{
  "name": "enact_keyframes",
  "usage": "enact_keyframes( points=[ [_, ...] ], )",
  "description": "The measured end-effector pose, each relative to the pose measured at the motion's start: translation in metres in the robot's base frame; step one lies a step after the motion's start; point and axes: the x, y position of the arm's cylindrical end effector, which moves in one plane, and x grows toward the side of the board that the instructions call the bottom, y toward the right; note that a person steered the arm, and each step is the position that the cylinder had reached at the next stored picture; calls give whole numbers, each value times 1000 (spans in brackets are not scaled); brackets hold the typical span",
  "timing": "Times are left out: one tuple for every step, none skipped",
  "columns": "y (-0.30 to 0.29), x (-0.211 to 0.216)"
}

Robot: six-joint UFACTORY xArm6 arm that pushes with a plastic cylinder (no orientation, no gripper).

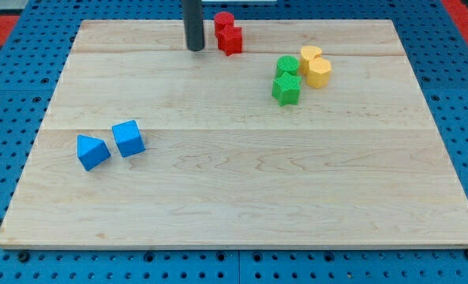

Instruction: Move your arm to the left of the green circle

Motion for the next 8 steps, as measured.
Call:
enact_keyframes(
  points=[
    [-50,6],
    [-84,11],
    [-85,36],
    [-79,62],
    [-78,77],
    [-66,78],
    [-60,78],
    [-35,80]
  ],
)
